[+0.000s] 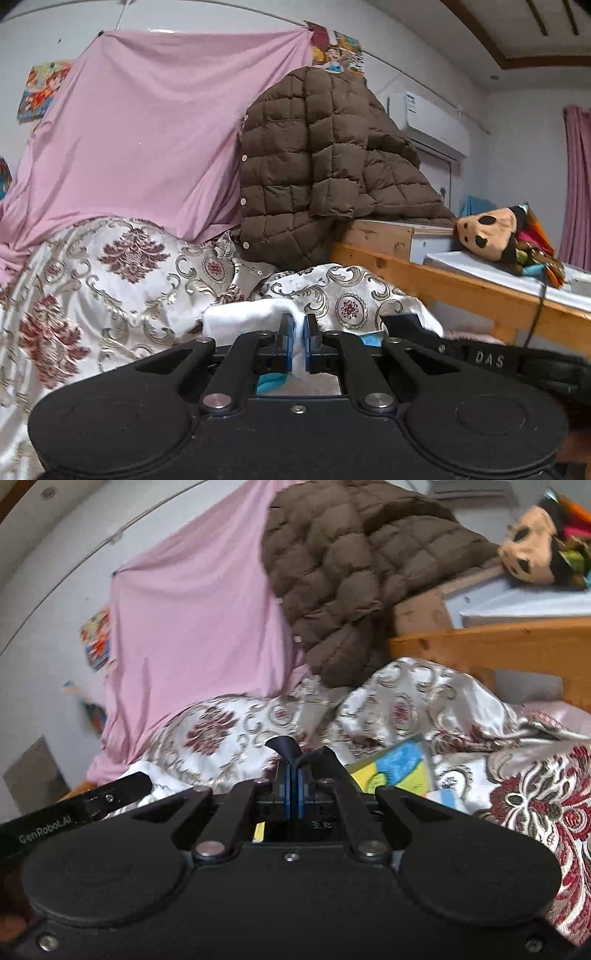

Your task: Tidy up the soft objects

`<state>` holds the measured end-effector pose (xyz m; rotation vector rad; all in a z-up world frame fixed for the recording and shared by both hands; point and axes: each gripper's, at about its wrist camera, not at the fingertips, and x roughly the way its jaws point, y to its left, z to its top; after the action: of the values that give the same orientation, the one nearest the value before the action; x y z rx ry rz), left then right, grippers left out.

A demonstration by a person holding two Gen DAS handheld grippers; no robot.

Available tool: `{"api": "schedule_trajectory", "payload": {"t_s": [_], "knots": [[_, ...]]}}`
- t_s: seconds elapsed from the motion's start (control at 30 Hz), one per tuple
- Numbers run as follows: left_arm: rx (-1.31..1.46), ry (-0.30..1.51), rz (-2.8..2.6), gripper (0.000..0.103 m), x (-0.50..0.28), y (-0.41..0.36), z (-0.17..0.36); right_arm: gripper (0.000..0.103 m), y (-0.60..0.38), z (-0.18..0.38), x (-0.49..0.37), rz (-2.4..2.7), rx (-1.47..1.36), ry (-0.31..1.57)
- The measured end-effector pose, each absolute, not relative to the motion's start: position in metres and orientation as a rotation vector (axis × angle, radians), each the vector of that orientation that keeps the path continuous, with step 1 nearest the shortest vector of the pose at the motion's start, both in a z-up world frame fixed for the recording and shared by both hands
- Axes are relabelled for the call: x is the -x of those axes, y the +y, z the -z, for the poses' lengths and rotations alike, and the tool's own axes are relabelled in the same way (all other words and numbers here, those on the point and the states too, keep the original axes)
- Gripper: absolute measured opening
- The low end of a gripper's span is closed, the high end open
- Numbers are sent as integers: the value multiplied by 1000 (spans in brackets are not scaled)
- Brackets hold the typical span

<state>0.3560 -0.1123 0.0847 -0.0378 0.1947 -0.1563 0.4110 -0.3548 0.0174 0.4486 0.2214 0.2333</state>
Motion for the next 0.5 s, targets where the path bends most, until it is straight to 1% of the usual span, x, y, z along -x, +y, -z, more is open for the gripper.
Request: {"api": "schedule_trajectory", "payload": {"t_s": [0.1,0.3,0.5], "knots": [[68,229,156,5,-376,-122,-69,0,-369,1,-423,-189,-493,275],[88,314,146,5,-398,-133,-37,0,-381,21,-441,-141,-489,377],[54,430,140,5,-411,-138,-14,0,-364,36,-442,-92,-414,462]]}}
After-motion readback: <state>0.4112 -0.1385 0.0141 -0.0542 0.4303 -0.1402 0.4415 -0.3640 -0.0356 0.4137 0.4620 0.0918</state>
